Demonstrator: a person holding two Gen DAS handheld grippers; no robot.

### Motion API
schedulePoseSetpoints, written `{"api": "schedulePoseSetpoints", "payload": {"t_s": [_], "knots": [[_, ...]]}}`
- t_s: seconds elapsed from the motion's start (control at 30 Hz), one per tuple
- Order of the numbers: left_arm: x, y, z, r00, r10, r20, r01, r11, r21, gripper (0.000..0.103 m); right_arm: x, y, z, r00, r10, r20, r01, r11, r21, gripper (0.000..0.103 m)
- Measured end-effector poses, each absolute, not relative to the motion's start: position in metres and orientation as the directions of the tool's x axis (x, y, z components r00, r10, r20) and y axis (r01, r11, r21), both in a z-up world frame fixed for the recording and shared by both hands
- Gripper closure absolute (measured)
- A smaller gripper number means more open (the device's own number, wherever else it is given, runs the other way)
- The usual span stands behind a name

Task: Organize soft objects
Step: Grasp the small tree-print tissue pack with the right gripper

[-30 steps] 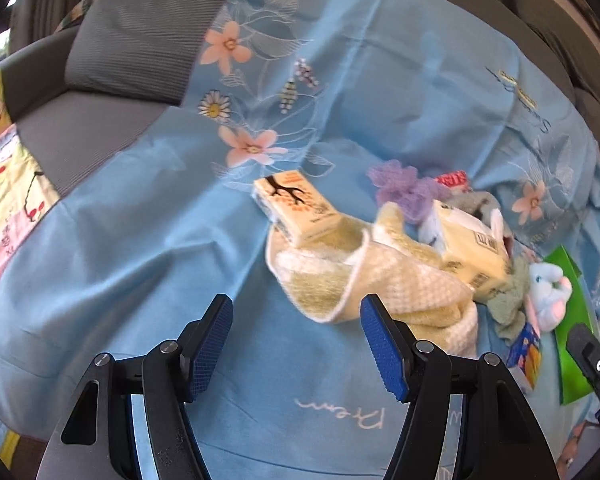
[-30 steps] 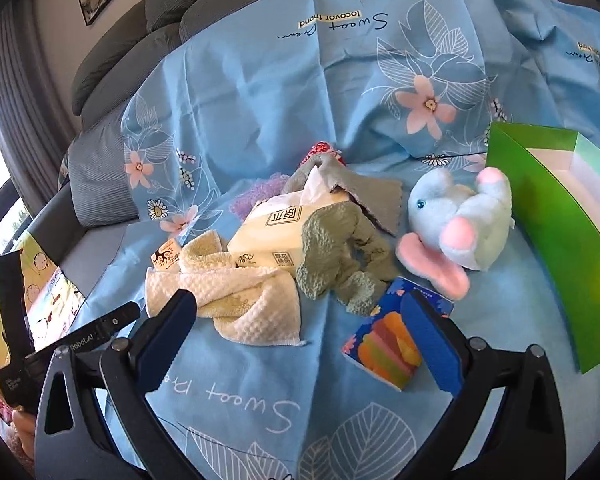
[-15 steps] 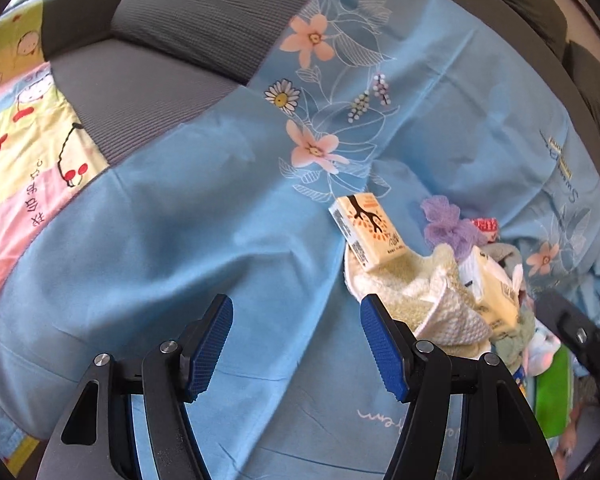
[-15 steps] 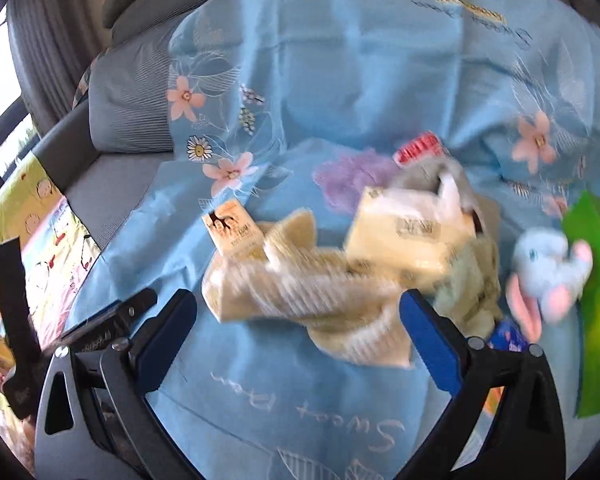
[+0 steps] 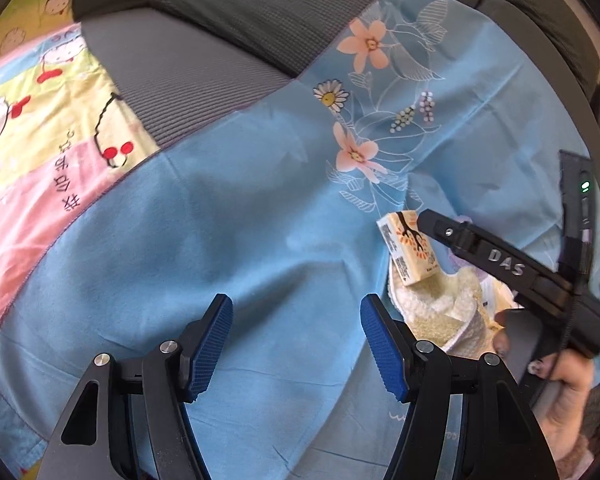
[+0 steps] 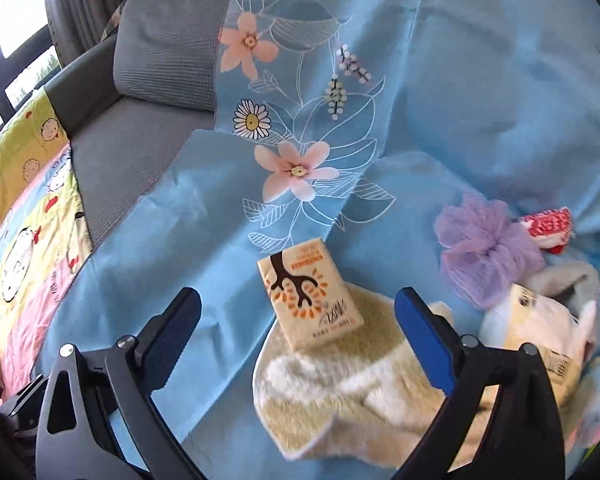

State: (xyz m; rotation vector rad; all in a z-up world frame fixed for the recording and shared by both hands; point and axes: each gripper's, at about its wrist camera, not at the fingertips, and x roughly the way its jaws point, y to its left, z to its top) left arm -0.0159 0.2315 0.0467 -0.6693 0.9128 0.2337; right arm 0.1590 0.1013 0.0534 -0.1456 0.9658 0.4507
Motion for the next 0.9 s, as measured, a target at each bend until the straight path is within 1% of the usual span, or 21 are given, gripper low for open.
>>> {"api": "schedulePoseSetpoints", "payload": {"t_s": [0.13,0.2,0.27,0.33,0.37,0.4,0.47,0.6,0.73,0.8,0.9], "knots": [[-0.017,0.24,0.045,0.609,-0.102,-0.787,-0.467,0.756,-0.459,0.036,0.174,0.104,0.036,0.452,0.3,-0.84,-0.418,0.903,0.098,0.008],[-0.017,0.242,0.045,0.609,-0.103,-0.786,-0.468,0.754,-0.461,0.036,0.177,0.104,0.029,0.459,0.281,-0.843,-0.405,0.911,0.083,0.009],[-0.017,0.242,0.044,0.61,-0.102,-0.786,-0.47,0.752,-0.462,0.036,0.178,0.105,0.024,0.449,0.296,-0.843,-0.415,0.905,0.097,0.01],[-0.017,0.242,0.043,0.612,-0.098,-0.785,-0.473,0.749,-0.463,0.036,0.178,0.106,0.019,0.441,0.307,-0.844,-0.418,0.902,0.109,0.019],[-0.017,0.241,0.043,0.613,-0.096,-0.784,-0.473,0.751,-0.462,0.036,0.179,0.107,0.016,0.434,0.298,-0.85,-0.416,0.903,0.104,0.034],[-0.016,0.24,0.043,0.612,-0.096,-0.785,-0.47,0.754,-0.459,0.036,0.179,0.108,0.011,0.426,0.278,-0.861,-0.411,0.907,0.089,0.041],[-0.014,0.237,0.041,0.61,-0.099,-0.787,-0.465,0.76,-0.455,0.036,0.176,0.106,0.012,0.456,0.28,-0.845,-0.409,0.909,0.08,0.044],[-0.013,0.229,0.042,0.61,-0.107,-0.785,-0.441,0.777,-0.449,0.036,0.16,0.093,0.032,0.494,0.309,-0.813,-0.388,0.915,0.112,0.045],[-0.01,0.218,0.044,0.602,-0.09,-0.794,-0.437,0.795,-0.421,0.036,0.128,0.071,0.067,0.551,0.337,-0.763,-0.397,0.911,0.115,0.045],[-0.009,0.21,0.047,0.605,-0.101,-0.79,-0.417,0.805,-0.422,0.036,0.109,0.053,0.081,0.57,0.361,-0.738,-0.392,0.909,0.142,0.045],[-0.006,0.192,0.051,0.613,-0.107,-0.783,-0.379,0.829,-0.41,0.036,0.082,0.02,0.085,0.557,0.381,-0.738,-0.363,0.911,0.196,0.045]]}}
